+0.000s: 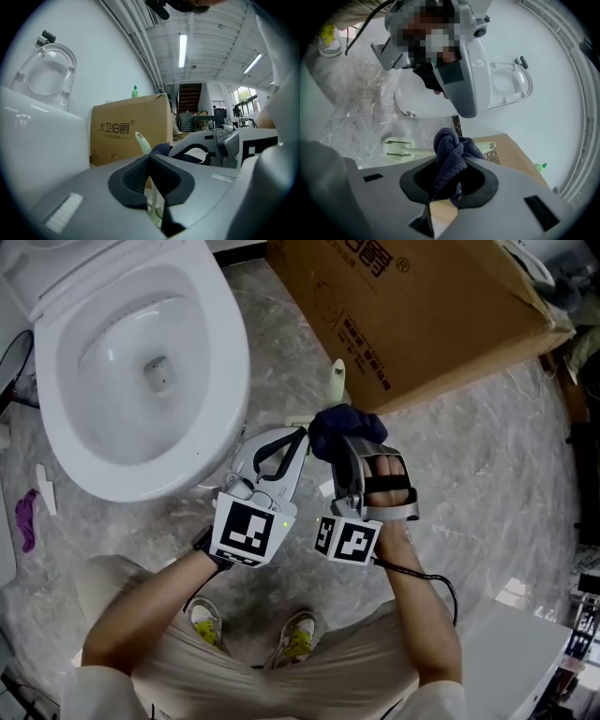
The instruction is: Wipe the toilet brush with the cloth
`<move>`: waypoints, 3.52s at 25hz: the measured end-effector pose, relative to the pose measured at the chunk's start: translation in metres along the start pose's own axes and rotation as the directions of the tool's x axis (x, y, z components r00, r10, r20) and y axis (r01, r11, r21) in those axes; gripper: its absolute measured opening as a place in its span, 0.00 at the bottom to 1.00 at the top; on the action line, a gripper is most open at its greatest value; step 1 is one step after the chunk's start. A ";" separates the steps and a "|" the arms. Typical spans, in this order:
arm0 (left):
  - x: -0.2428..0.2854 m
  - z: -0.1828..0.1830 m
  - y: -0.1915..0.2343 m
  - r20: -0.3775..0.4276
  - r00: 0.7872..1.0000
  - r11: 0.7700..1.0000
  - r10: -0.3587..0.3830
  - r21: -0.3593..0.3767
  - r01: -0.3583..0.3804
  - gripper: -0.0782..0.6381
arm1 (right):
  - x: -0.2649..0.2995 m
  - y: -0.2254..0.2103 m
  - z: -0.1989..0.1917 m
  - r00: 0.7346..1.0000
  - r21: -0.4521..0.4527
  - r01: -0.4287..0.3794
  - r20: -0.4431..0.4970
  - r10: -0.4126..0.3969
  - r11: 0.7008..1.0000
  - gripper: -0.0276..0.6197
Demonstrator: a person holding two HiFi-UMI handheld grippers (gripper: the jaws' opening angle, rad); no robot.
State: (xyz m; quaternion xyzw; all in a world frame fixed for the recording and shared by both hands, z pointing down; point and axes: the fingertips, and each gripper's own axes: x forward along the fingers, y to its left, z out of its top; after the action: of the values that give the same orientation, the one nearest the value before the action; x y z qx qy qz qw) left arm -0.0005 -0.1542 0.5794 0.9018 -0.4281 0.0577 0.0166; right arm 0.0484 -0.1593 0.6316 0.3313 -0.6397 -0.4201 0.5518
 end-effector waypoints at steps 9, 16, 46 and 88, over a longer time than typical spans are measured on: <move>-0.010 -0.016 -0.013 -0.035 0.999 1.000 -0.018 -0.024 0.017 0.11 | 0.005 0.034 -0.010 0.997 -0.006 -0.082 -0.011 0.082 0.997 0.19; -0.014 -0.044 -0.021 -0.107 0.994 1.000 -0.006 -0.017 0.004 0.11 | -0.004 0.065 -0.021 0.984 0.099 -0.179 0.001 0.180 0.979 0.19; -0.028 -0.071 -0.009 -0.172 0.984 0.999 0.047 -0.018 -0.051 0.11 | -0.012 -0.014 0.002 0.982 0.269 0.116 0.111 -0.151 0.956 0.20; -0.036 -0.067 -0.025 -0.191 0.982 0.998 0.009 -0.052 -0.019 0.11 | 0.031 0.109 -0.011 0.962 0.123 -0.272 0.022 0.271 0.954 0.20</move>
State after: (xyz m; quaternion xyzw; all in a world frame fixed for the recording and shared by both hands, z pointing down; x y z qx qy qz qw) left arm -0.0100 -0.1050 0.6423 0.8882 -0.4323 0.1324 0.0812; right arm 0.0584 -0.1425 0.7437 0.2732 -0.7056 -0.3000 0.5810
